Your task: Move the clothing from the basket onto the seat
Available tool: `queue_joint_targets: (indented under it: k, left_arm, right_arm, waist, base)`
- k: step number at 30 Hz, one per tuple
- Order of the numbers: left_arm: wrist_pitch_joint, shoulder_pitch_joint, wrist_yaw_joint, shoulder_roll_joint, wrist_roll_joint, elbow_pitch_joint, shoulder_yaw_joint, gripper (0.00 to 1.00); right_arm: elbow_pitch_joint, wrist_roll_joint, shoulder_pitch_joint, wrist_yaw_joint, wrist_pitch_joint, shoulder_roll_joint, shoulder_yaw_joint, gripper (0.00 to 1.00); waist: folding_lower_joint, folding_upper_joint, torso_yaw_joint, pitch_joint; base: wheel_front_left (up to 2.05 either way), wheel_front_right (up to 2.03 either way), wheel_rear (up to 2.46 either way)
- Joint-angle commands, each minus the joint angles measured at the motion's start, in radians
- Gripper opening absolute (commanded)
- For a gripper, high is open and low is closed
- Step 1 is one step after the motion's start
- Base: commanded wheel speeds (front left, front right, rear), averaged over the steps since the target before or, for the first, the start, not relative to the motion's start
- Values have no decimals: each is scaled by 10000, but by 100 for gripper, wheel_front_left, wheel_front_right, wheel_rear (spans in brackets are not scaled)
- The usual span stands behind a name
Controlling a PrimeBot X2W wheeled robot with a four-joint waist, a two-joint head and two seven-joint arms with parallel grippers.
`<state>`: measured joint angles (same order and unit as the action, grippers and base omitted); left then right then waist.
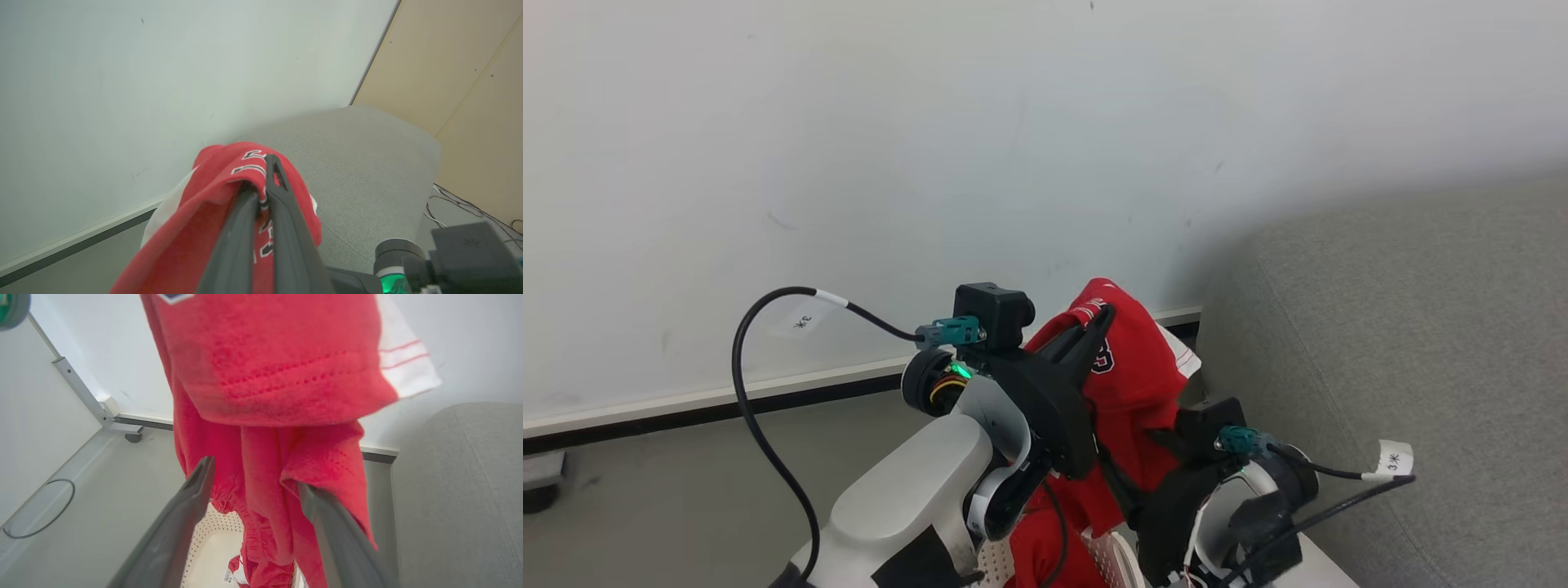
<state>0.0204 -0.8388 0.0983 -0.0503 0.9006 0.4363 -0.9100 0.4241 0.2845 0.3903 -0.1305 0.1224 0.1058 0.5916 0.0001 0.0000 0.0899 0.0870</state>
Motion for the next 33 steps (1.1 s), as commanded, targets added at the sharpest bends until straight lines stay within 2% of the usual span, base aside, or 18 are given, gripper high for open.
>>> queue_joint_targets:
  k: [1, 18, 19, 20, 21, 25, 26, 27, 29, 33]
  left_arm:
    - [84, -198, 31, -2, 165, -78, -106, 0]
    - [126, -670, 153, 3, 1354, -828, -1147, 0]
    - [117, -683, 171, 1, 1435, -880, -1194, 0]
    - [113, -690, 181, 1, 1477, -913, -1222, 0]
    - [107, -696, 210, 0, 1493, -928, -1252, 0]
    - [175, -669, 297, -2, 1426, -738, -1365, 0]
    - [213, -659, 317, 0, 1403, -676, -1369, 7]
    - [272, -653, 332, -1, 1355, -605, -1395, 31]
    - [340, -693, 201, -31, 1247, -494, -1537, 98]
    - [574, -562, 52, -50, 1107, -209, -1640, 100]
  right_arm:
    - [223, 146, 221, -4, -89, -113, 113, 100]
    - [2455, 847, 1473, -4, -1182, -557, 363, 100]
    - [2537, 871, 1533, -4, -1261, -564, 356, 91]
    - [2598, 865, 1589, -4, -1340, -565, 326, 41]
    - [2644, 860, 1619, -4, -1426, -572, 323, 0]
    - [2846, 889, 1757, -4, -1648, -588, 396, 0]
    - [2874, 905, 1755, -4, -1696, -590, 423, 0]
    - [2896, 924, 1745, -4, -1723, -593, 440, 0]
    - [2933, 961, 1730, -4, -1795, -592, 500, 0]
    - [3008, 899, 1674, -4, -1865, -594, 593, 0]
  waist:
    - [-1, 0, -109, 7]
    - [-1, 0, -670, 192]
    - [-1, 0, -678, 207]
    - [-1, 0, -680, 217]
    - [-1, 0, -680, 225]
    - [-1, 0, -645, 240]
    - [-1, 0, -631, 241]
    - [-1, 0, -614, 241]
    - [-1, 0, -566, 248]
    - [-1, 0, -484, 283]
  base:
    - [0, 0, 0]
    - [0, 0, 0]
    - [0, 0, 0]
    - [0, 0, 0]
    - [0, 0, 0]
    - [0, 0, 0]
    - [0, 0, 0]
    - [0, 0, 0]
    - [0, 0, 0]
    - [0, 0, 0]
